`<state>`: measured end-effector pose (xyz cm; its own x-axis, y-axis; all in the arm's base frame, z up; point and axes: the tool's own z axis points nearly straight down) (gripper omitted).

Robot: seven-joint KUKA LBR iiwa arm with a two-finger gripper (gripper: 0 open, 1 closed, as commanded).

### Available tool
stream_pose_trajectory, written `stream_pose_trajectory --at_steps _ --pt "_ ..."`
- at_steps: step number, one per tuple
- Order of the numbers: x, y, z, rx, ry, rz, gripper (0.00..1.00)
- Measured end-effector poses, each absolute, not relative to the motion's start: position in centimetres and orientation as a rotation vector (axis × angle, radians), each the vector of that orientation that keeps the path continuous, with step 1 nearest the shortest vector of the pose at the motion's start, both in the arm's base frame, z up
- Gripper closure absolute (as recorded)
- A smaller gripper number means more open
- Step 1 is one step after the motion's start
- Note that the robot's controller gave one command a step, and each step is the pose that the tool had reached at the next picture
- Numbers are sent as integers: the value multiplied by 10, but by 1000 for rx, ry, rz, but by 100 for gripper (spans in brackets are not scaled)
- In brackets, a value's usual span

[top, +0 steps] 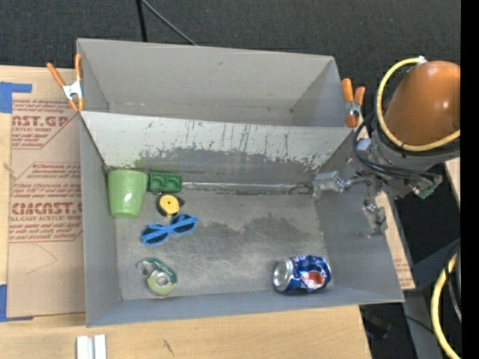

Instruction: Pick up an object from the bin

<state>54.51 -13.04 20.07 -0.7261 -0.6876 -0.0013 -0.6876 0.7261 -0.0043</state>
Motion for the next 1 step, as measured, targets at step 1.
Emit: stream_pose_trajectory --at_steps 1 --pt "495 -77 168 -1457 2787 11 0"
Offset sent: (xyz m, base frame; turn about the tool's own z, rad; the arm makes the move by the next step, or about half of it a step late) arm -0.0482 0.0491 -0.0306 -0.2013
